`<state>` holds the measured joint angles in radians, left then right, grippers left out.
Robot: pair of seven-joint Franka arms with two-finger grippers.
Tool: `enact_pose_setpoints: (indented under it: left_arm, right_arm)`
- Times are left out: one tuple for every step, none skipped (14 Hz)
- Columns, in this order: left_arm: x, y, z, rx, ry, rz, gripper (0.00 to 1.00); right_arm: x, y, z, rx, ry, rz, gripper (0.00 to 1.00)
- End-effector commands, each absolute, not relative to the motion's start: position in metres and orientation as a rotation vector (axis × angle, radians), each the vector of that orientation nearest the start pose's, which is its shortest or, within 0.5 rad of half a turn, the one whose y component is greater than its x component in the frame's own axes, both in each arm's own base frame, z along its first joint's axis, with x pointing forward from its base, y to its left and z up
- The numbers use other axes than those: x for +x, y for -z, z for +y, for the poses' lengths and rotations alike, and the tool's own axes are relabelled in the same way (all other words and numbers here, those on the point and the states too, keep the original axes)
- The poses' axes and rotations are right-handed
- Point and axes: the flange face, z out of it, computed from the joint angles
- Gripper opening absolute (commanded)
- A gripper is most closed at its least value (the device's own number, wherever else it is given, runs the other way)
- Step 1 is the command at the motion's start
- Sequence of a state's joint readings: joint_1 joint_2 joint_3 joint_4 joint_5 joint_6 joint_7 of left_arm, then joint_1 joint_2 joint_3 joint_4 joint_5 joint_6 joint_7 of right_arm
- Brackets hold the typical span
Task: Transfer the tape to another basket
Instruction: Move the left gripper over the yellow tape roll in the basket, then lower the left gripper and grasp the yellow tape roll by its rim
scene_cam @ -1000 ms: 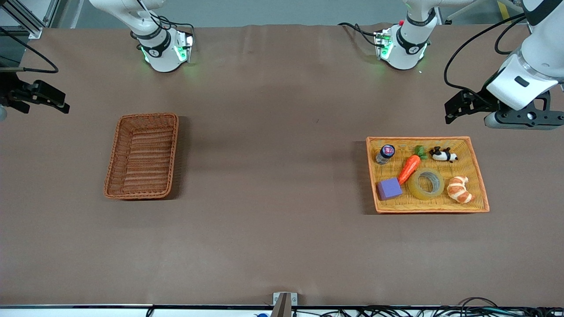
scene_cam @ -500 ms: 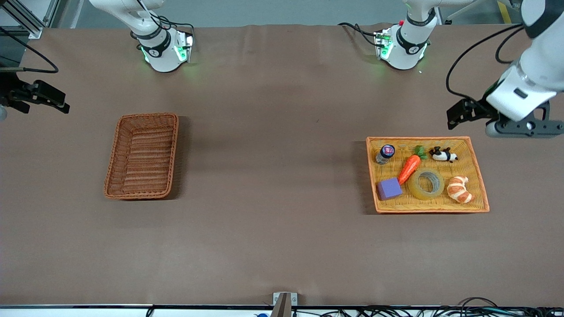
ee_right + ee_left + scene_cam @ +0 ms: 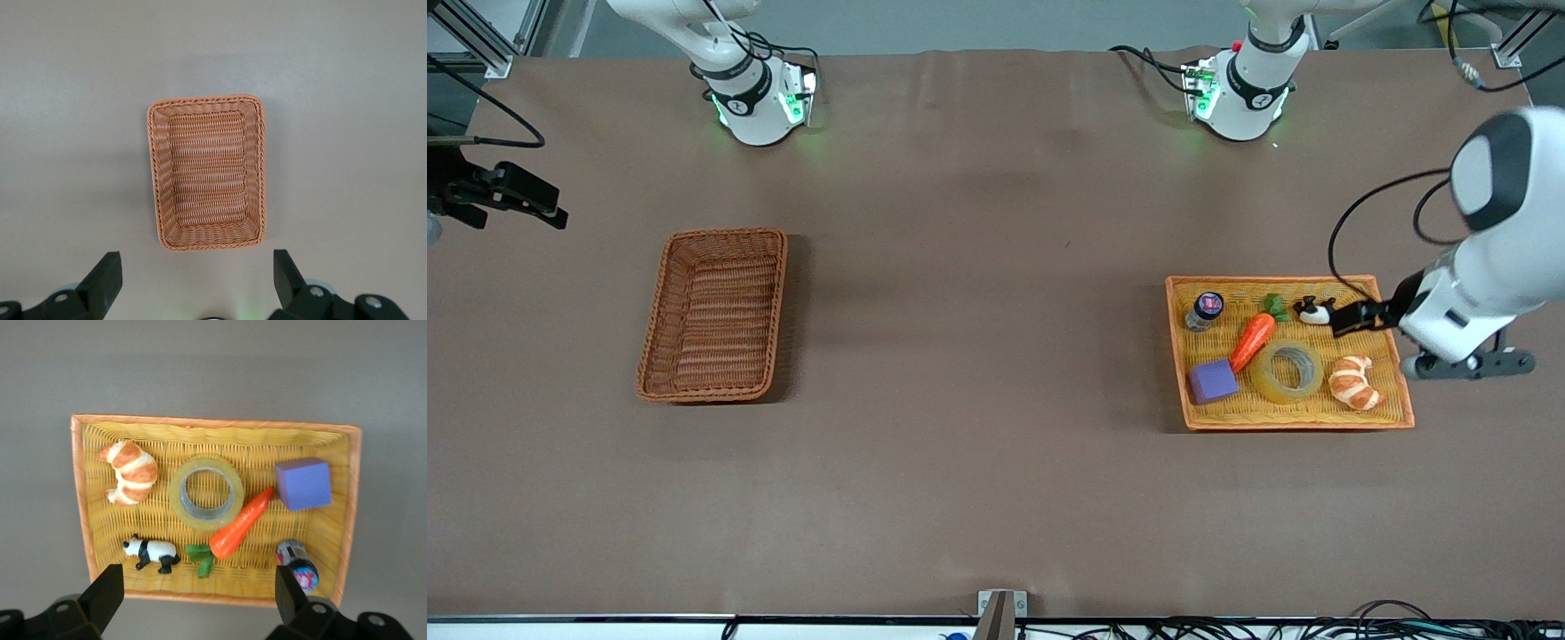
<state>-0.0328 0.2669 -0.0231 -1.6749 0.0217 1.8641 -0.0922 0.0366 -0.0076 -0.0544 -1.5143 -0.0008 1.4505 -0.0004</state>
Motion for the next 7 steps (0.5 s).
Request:
enact_pose_setpoints:
  left_arm:
    - [0.637,-0.391,-0.022,-3.100,-0.146,-0.048,1.00]
    - [0.639,-0.374,-0.019,-3.097,-0.168,-0.054,1.00]
    - [0.640,-0.357,-0.012,-3.091,-0.196,-0.071,1.00]
    - [0.638,-0.340,-0.006,-3.086,-0.219,-0.085,1.00]
    - [0.638,-0.326,0.003,-3.079,-0.226,-0.106,1.00]
    - [0.637,-0.306,0.018,-3.067,-0.254,-0.135,1.00]
    - [0.638,-0.291,0.019,-3.066,-0.254,-0.132,1.00]
  right_arm:
    - [0.538,-0.645,-0.010,-3.119,-0.095,0.023,1.00]
    - [0.539,-0.645,-0.010,-3.119,-0.093,0.023,1.00]
    - [0.539,-0.647,-0.014,-3.119,-0.086,0.030,1.00]
    - [0.539,-0.647,-0.016,-3.119,-0.085,0.026,1.00]
    - [0.539,-0.647,-0.016,-3.119,-0.090,0.028,1.00]
    - [0.539,-0.647,-0.016,-3.119,-0.090,0.028,1.00]
    - [0.539,-0.647,-0.014,-3.119,-0.090,0.023,1.00]
